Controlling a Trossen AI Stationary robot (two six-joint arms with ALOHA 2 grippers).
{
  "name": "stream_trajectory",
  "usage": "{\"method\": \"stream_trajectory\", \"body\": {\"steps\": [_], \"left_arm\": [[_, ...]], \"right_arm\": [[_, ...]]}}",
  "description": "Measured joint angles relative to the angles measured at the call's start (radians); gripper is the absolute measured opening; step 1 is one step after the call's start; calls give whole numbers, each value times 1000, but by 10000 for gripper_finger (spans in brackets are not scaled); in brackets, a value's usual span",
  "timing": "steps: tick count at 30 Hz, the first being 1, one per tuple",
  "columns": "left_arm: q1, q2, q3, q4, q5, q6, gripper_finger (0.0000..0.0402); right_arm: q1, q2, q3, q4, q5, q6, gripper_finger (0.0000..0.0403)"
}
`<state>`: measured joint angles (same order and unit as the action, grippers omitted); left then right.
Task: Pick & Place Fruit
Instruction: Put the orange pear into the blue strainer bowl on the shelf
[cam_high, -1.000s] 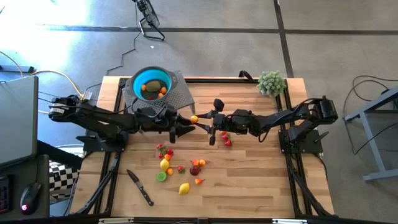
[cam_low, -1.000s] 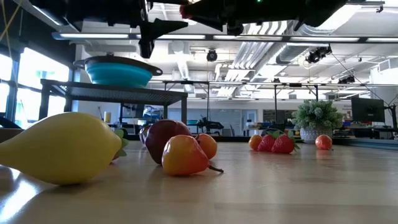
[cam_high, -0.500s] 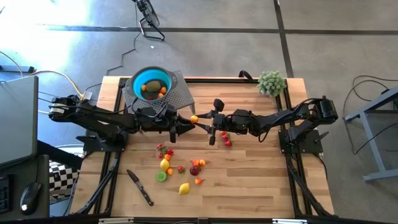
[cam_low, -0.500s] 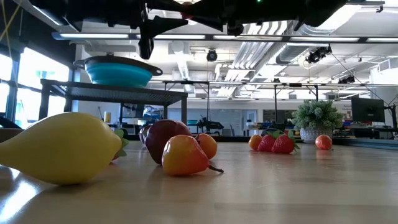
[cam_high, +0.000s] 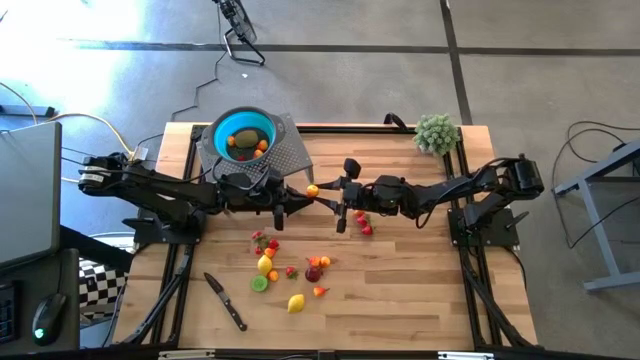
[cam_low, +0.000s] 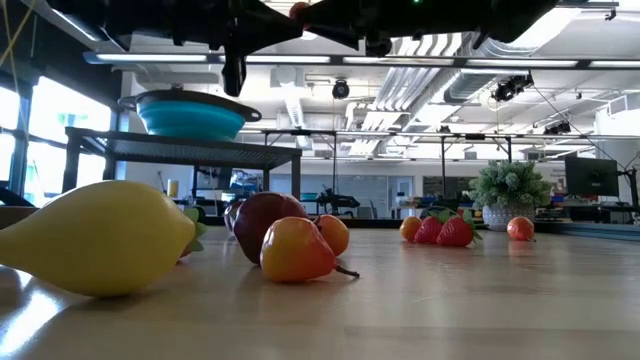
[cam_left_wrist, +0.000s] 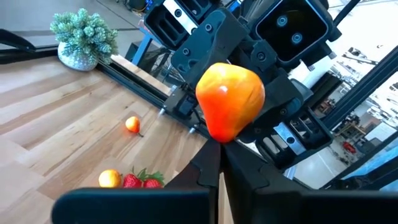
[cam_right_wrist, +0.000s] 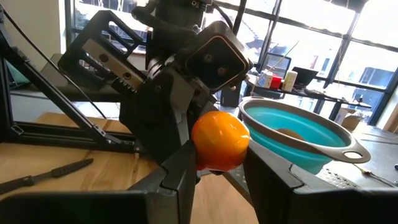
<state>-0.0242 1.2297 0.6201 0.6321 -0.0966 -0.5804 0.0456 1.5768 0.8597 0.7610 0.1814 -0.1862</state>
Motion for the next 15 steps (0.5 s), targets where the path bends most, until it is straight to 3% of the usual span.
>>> {"method": "stream_trajectory", "body": {"steps": [11, 15], "left_arm": [[0, 0, 0, 0, 5, 11, 2], [0, 0, 0, 1, 10, 12, 1]], "right_arm": [[0, 0, 0, -1, -2, 1, 118], [7, 0, 0, -2, -5, 2, 155]]}}
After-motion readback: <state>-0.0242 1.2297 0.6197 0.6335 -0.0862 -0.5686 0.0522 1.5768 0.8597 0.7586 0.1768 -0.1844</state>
